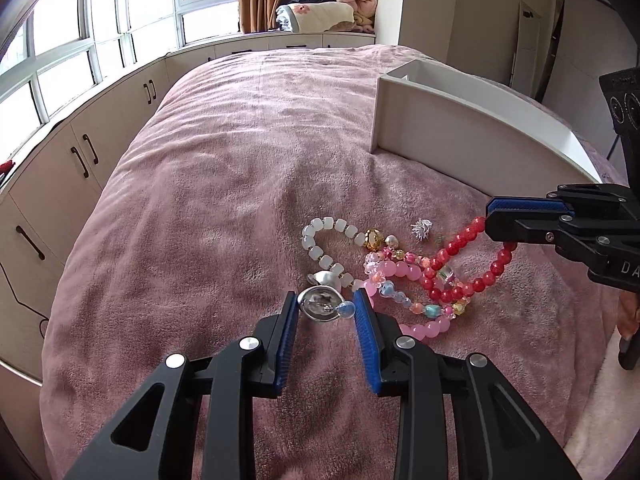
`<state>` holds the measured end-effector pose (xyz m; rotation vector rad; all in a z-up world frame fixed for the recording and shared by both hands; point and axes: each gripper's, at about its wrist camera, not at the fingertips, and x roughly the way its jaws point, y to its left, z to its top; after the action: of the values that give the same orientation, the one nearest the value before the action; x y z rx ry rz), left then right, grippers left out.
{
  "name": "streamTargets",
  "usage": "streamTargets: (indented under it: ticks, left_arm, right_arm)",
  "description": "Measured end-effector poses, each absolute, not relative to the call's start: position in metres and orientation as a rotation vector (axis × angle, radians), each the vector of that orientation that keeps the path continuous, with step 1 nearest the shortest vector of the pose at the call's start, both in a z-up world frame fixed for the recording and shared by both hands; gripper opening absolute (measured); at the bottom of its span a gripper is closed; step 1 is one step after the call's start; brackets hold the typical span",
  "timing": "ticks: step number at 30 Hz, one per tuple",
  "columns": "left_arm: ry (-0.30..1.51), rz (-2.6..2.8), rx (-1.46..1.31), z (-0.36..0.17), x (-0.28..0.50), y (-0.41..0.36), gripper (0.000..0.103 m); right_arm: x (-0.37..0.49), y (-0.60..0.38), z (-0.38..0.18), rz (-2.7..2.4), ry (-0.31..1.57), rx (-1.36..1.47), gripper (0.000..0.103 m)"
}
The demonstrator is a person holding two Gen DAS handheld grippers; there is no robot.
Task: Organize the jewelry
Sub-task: 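Lift red bracelet with right gripper while left gripper carries silver charm to box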
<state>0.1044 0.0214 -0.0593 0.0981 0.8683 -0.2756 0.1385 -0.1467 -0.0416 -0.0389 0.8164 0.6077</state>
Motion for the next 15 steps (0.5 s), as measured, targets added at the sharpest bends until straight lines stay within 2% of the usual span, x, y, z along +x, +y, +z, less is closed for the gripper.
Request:
streamTargets:
  ticks: [6, 15]
  left_arm:
    - [0.813, -0.255, 0.102, -0.028, 0.091, 0.019, 0.033]
    - [0.715, -0.338, 0.164, 0.038, 0.102, -0.028, 0.033]
  right_arm:
    - [0.126, -0.158, -0.001, 0.615, 0.687, 0.007, 0.011]
    - [0.124, -0.212, 0.078, 0.437, 0.445, 0.036, 0.011]
